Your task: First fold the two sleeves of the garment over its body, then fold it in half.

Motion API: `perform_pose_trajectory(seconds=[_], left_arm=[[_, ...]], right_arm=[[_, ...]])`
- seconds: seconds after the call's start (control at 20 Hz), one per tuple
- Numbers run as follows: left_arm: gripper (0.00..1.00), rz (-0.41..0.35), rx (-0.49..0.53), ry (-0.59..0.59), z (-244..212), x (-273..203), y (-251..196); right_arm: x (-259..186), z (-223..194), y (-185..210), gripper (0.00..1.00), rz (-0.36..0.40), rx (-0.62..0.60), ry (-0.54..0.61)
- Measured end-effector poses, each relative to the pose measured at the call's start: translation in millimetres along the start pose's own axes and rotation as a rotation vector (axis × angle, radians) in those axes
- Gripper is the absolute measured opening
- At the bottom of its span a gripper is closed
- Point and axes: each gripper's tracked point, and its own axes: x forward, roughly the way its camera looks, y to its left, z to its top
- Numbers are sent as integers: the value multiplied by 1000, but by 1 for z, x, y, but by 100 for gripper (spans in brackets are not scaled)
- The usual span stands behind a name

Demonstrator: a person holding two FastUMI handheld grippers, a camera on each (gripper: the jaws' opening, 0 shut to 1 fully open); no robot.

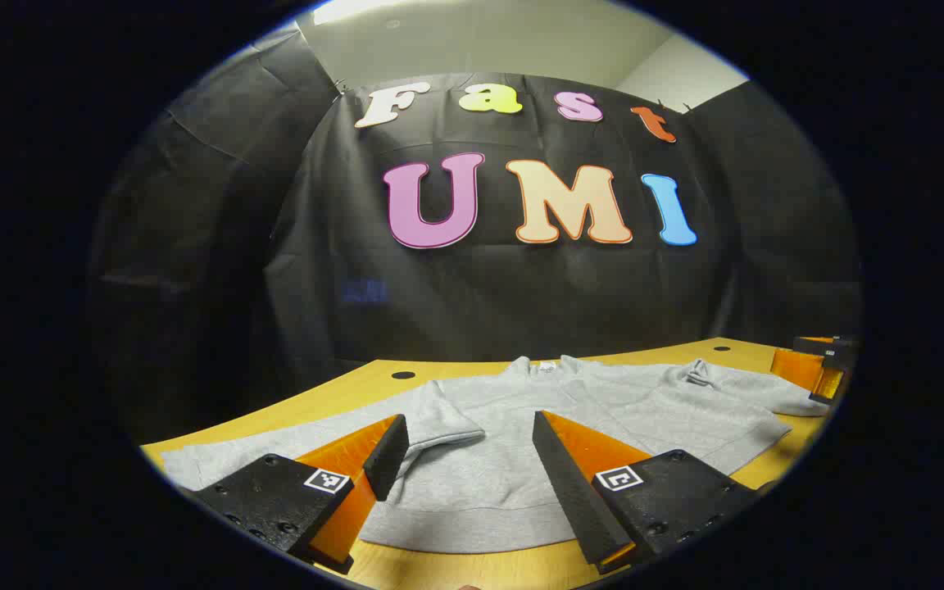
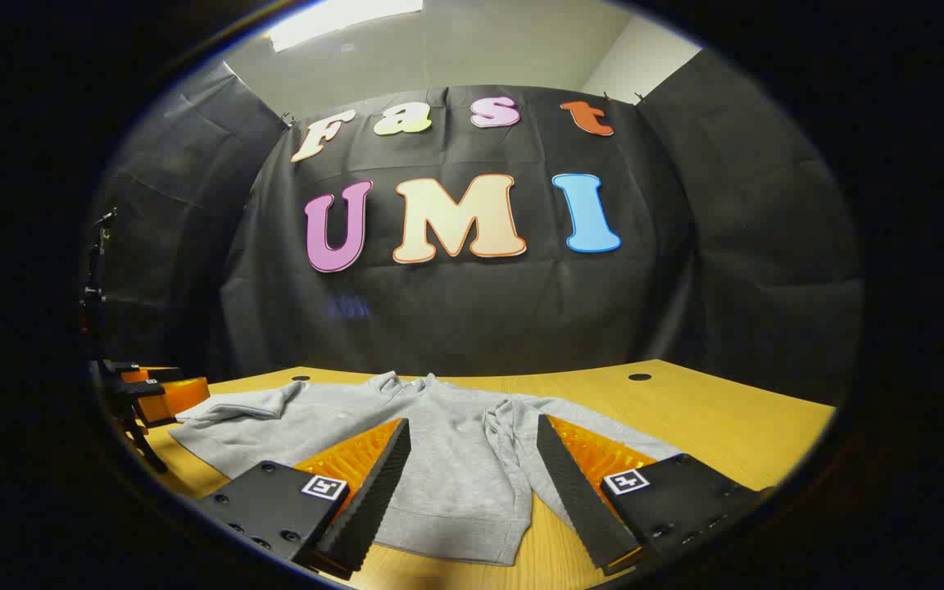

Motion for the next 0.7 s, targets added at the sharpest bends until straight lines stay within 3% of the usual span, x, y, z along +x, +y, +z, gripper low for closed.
perform_pose_trajectory(seconds=[0.7], left_arm=[[93,34,1,6,-4,0,3]], right_arm=[[1,-1,0,98,-3,-12,-1]])
